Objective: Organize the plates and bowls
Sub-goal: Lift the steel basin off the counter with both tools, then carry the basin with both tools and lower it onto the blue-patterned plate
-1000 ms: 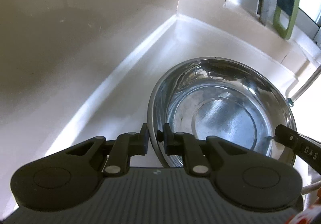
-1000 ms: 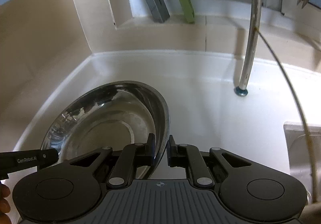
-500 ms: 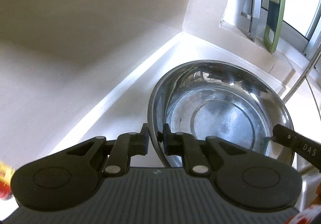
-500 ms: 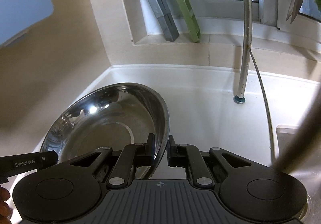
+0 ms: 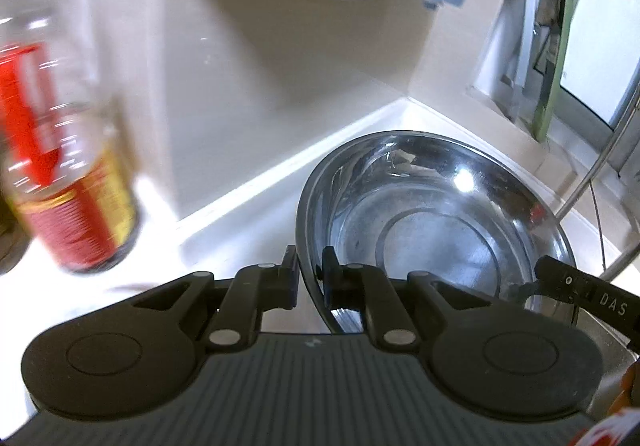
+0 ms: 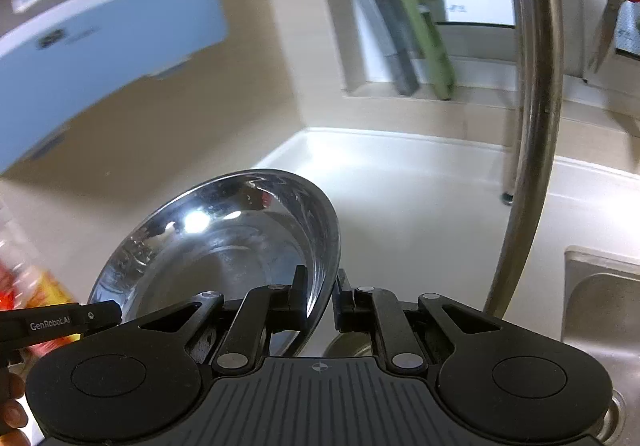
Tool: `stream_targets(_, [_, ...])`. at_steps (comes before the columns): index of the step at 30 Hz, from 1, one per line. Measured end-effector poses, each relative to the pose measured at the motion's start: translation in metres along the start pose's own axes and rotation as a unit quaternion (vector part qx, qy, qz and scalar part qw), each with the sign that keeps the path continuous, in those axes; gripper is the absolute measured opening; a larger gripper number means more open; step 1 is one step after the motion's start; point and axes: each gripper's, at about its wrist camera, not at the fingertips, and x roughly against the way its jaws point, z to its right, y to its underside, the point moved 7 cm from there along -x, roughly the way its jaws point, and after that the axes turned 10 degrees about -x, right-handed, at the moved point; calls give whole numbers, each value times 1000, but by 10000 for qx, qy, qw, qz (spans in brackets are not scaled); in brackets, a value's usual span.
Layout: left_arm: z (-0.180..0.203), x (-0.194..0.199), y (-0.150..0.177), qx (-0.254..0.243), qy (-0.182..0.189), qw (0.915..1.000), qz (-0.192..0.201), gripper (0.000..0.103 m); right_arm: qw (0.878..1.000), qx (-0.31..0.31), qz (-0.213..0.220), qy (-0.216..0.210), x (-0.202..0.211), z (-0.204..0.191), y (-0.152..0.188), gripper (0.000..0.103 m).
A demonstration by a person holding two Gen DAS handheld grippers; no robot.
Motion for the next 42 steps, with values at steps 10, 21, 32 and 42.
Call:
stream_targets(10, [-47, 93, 61, 590, -689, 9956, 218, 10, 9949, 481, -325, -826, 45, -42, 48, 12])
stream_targets(21, [-94, 159, 131, 1162, -1238, 9853, 196, 10, 9816, 987, -797, -1426, 73, -82, 117, 12])
stream_targets(32, [-109, 175, 166, 1218, -1109, 9863, 47, 10, 9776, 1238, -1077, -1315, 82, -87, 164, 13])
stream_targets(42, [-119, 173, 180, 1142, -1031, 9881, -97, 10, 9763, 1353, -1230, -1161, 83, -93, 186, 13])
